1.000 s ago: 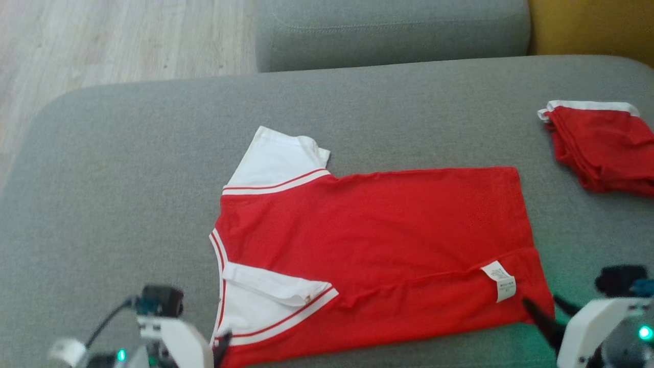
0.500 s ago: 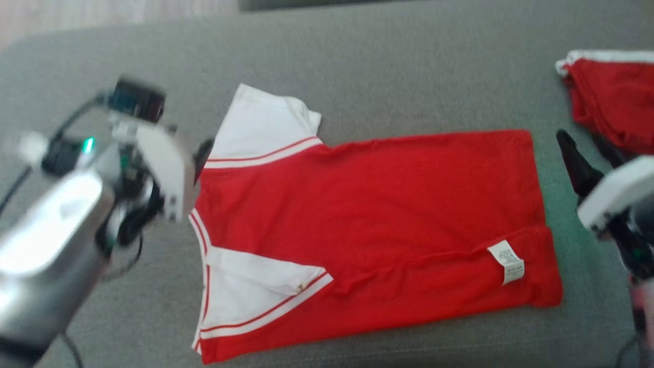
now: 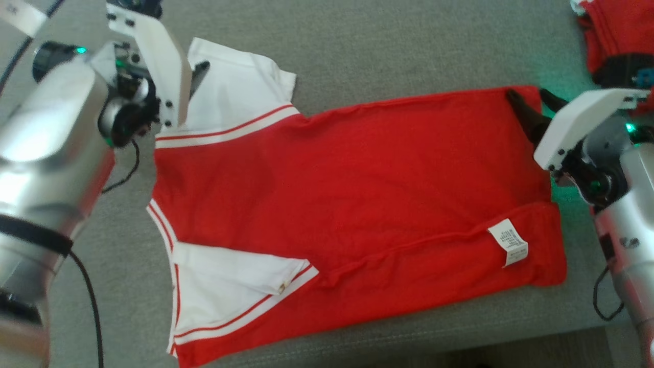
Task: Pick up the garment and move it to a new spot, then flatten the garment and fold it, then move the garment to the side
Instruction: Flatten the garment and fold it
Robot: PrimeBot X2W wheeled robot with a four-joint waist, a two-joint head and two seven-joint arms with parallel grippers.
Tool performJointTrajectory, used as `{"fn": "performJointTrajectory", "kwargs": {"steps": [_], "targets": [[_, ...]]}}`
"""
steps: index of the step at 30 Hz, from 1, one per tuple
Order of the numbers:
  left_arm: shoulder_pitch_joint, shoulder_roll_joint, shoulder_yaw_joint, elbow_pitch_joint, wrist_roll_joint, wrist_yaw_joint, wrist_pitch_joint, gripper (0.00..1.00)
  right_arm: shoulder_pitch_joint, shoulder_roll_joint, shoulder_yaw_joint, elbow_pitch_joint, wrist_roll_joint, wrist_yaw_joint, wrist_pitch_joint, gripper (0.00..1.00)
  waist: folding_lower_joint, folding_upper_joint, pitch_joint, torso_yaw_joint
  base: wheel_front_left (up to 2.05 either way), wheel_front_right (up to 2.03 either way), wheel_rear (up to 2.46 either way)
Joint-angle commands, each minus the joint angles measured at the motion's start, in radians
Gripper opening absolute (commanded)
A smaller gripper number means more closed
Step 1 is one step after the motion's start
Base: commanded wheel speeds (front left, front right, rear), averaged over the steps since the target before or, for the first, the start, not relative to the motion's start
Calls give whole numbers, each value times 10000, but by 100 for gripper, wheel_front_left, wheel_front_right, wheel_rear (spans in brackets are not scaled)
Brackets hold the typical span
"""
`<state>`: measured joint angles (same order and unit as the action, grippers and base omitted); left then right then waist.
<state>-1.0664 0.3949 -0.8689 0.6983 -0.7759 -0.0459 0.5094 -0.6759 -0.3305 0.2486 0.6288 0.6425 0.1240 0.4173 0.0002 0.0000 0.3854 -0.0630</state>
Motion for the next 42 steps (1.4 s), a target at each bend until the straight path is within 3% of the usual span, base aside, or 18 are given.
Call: {"fn": "performJointTrajectory", "kwargs": {"steps": [1,14,15,16,17,18,19,20,21,29,35,42], "targets": [[-866,204,300,228,71,-105,-73,100,-270,-183,453,-115,262,67,-76,100,-2,0,285,-178,0,0,0],[-1728,-364,182,2546,-255,-664,126,100,-865,-642,2883,269,1829,67,-229,100,-2,0,772,-562,0,0,0],[-1746,-394,126,2576,-289,-714,160,100,-869,-710,3048,254,1930,67,-213,96,-2,0,771,-559,0,0,0],[-1750,-451,-4,2610,-387,-783,315,37,-864,-845,3333,206,2146,67,-199,64,-2,0,752,-540,0,0,0],[-1763,-462,-65,2602,-424,-803,347,13,-865,-918,3462,181,2244,67,-205,49,-2,0,745,-526,0,0,0],[-1778,-461,-113,2592,-454,-816,331,0,-864,-980,3595,142,2333,67,-231,38,-2,0,736,-516,0,0,0],[-1778,-461,-113,2592,-454,-816,331,0,-864,-980,3595,142,2333,67,-231,38,-2,0,736,-516,0,0,0],[-1791,-456,-162,2588,-475,-825,303,0,-870,-1025,3714,71,2421,67,-325,7,-2,0,727,-506,0,0,0],[-1828,-432,-205,2589,-462,-830,214,0,-889,-1065,3798,37,2495,67,-457,0,-2,0,719,-495,0,0,0],[-2101,-200,-313,3197,-89,-723,-965,0,-1231,-1058,3639,1019,2383,67,-2570,0,-2,0,299,-355,0,0,0],[-1949,-173,-365,3487,-201,-786,-1316,0,-1309,-812,3643,1851,2344,67,-3404,0,-2,0,-227,-163,0,0,0],[-1454,-275,-434,3072,-717,-840,-1702,0,-1045,-784,3951,1982,2456,67,-4124,0,-2,0,-1130,120,0,0,0]]}}
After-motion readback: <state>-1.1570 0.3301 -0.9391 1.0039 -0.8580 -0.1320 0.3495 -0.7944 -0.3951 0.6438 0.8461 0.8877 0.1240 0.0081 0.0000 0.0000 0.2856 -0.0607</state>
